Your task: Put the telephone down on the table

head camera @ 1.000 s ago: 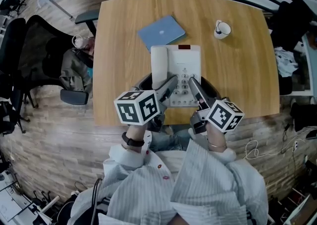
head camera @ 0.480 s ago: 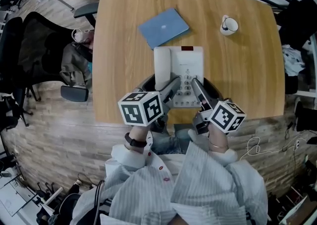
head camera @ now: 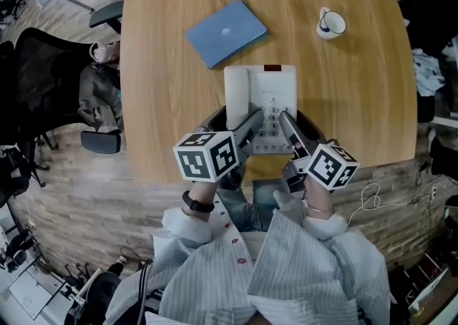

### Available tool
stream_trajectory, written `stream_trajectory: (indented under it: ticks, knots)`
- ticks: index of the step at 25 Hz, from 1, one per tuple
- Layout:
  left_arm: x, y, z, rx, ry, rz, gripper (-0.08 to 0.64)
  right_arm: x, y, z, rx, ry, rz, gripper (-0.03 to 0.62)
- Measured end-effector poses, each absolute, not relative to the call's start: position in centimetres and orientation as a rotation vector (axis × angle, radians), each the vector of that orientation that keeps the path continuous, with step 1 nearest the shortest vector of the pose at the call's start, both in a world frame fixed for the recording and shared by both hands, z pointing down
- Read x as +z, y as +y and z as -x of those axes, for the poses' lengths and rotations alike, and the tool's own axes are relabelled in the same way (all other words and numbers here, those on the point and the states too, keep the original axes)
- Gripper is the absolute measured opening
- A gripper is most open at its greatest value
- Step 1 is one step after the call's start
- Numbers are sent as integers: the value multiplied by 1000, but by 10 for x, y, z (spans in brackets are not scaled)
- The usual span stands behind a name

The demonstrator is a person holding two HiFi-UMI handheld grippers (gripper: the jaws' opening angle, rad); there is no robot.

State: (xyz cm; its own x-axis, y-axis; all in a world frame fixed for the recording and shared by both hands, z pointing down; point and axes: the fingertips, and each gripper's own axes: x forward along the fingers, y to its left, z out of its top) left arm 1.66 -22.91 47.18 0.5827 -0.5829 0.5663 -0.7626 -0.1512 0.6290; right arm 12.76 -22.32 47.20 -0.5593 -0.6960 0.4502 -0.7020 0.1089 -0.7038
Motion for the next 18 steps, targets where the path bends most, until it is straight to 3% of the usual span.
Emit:
stream_trajectory:
  ticks: [18]
  knots:
    - [538,-259,-31,276,-1102,-1754,376,539,-255,-141,1563,-2256,-1429,221]
